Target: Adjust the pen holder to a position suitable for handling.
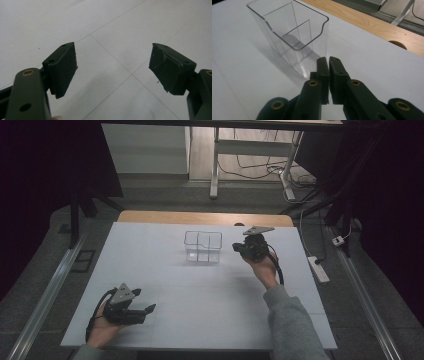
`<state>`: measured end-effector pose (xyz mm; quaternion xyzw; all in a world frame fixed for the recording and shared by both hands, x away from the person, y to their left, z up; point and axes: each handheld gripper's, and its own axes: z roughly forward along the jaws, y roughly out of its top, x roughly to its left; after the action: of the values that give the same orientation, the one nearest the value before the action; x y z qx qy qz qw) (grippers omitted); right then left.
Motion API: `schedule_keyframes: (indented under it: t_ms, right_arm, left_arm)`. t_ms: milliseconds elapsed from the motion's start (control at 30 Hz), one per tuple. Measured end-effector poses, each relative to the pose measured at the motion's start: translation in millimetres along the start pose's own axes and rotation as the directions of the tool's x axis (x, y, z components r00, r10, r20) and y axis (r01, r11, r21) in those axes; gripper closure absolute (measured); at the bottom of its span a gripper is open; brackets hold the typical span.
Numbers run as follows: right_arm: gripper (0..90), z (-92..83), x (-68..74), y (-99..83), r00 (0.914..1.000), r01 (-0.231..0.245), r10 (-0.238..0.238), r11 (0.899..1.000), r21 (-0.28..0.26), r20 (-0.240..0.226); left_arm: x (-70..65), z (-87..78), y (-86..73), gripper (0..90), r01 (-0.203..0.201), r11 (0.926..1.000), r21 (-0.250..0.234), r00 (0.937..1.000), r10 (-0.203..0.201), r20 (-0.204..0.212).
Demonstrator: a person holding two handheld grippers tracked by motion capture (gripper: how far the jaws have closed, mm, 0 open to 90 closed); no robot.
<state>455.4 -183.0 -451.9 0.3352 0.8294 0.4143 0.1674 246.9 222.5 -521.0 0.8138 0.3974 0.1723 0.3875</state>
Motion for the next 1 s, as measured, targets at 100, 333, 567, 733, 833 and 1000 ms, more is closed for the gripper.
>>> schedule_keyframes:
  t_ms: [100,333,567,733,833,1000]
  right_arm:
    - [70.3,-15.8,-1.5,-4.5,0.9998,-0.014,0.014,1.0,-0.018,-0.011]
    - [50.3,-50.4,-7.6,-20.7,0.9992,-0.034,0.033,0.998,-0.044,-0.021]
    - [43.7,-76.9,-12.5,-42.7,0.9997,-0.025,0.024,0.998,-0.065,-0.009]
    - [41.3,-91.2,-12.2,-61.2,1.0,-0.006,0.006,0.998,-0.066,0.0]
    - [39.6,-98.6,-11.0,-70.9,0.9999,0.002,-0.001,0.998,-0.063,0.011]
    - [39.4,-114.1,-5.8,-85.6,0.999,0.044,-0.042,0.996,-0.077,0.017]
  left_arm:
    - [-0.2,0.3,0.0,22.3,-0.001,1.0,0.001,1.0,0.001,0.0]
    - [1.5,0.6,0.2,22.2,0.0,1.0,-0.005,1.0,0.0,-0.008]
    - [0.2,2.8,2.0,22.1,-0.007,0.9999,-0.008,1.0,0.007,-0.003]
    - [0.4,2.1,2.3,22.2,-0.006,0.9999,-0.012,1.0,0.006,-0.004]
    - [0.1,0.8,2.8,22.2,-0.001,0.9998,-0.019,1.0,0.001,-0.01]
    - [-0.4,0.7,3.5,22.2,0.001,0.9998,-0.021,0.9999,-0.001,-0.015]
